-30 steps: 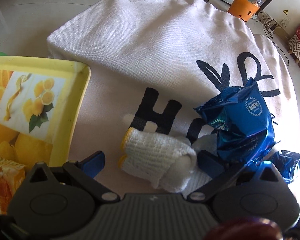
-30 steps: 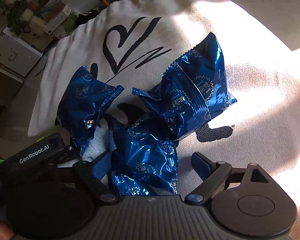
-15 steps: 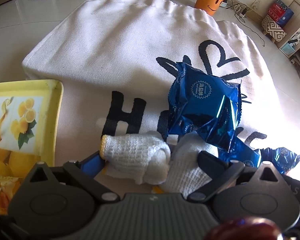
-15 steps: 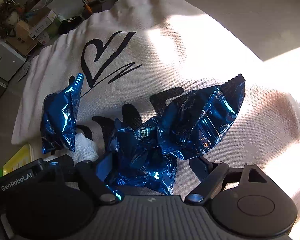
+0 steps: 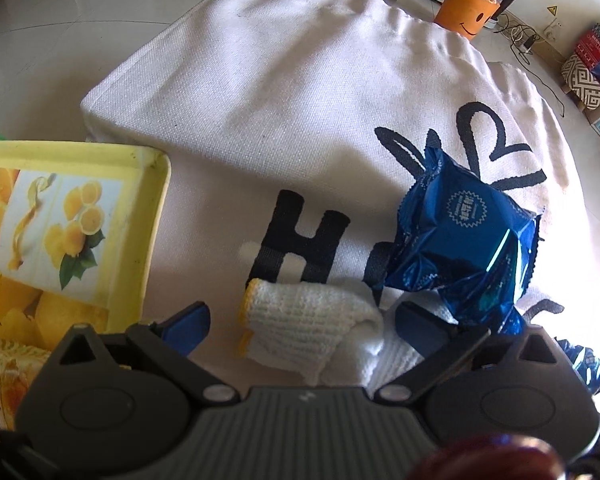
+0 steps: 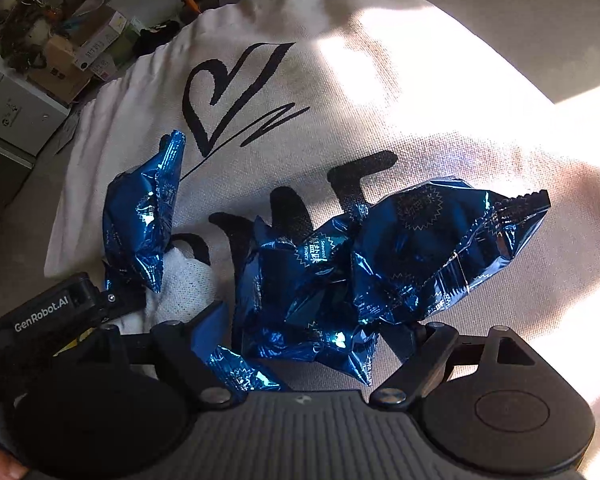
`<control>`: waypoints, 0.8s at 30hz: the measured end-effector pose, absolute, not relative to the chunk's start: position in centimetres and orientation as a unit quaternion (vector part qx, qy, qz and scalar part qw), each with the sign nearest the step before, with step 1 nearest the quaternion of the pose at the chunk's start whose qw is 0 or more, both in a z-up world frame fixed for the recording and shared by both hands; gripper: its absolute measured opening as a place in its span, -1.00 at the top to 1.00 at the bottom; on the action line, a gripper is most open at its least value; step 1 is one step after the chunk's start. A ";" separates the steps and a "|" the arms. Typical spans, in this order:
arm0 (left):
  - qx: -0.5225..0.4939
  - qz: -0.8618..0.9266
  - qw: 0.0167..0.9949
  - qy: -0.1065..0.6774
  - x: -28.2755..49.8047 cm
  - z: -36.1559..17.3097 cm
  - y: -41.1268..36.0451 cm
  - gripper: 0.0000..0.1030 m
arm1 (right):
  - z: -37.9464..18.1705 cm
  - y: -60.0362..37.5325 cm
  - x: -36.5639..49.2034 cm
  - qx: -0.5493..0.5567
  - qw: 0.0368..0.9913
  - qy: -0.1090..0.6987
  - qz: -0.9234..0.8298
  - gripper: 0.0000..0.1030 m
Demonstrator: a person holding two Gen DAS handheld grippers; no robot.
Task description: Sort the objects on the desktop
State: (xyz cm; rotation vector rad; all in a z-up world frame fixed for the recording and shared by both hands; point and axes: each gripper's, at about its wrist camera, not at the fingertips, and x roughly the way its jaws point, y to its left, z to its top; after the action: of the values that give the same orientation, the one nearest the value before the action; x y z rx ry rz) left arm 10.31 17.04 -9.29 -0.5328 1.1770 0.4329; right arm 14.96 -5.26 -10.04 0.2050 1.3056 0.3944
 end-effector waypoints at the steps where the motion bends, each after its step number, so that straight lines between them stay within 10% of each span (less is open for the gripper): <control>1: -0.243 0.206 0.773 0.548 10.3 -9.5 17.0 -0.99 | -10.1 -5.3 15.0 0.095 0.771 0.603 0.182 -0.62; 9: -0.247 0.216 0.770 0.547 10.2 -10.3 17.3 -0.98 | -10.4 -5.4 15.1 0.098 0.769 0.606 0.178 -0.62; 16: -0.243 0.182 0.788 0.535 10.1 -9.8 16.1 -0.39 | -10.3 -5.6 15.2 0.083 0.776 0.603 0.167 -0.62; 24: -0.226 0.107 0.798 0.549 10.3 -9.1 12.8 -0.27 | -9.8 -6.6 15.8 0.081 0.785 0.596 0.148 -0.54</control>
State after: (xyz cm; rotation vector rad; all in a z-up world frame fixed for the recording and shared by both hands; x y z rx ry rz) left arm 10.25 12.75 -9.07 -0.4847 1.1783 0.2302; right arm 15.80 -6.56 -9.82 0.1738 1.2867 0.3199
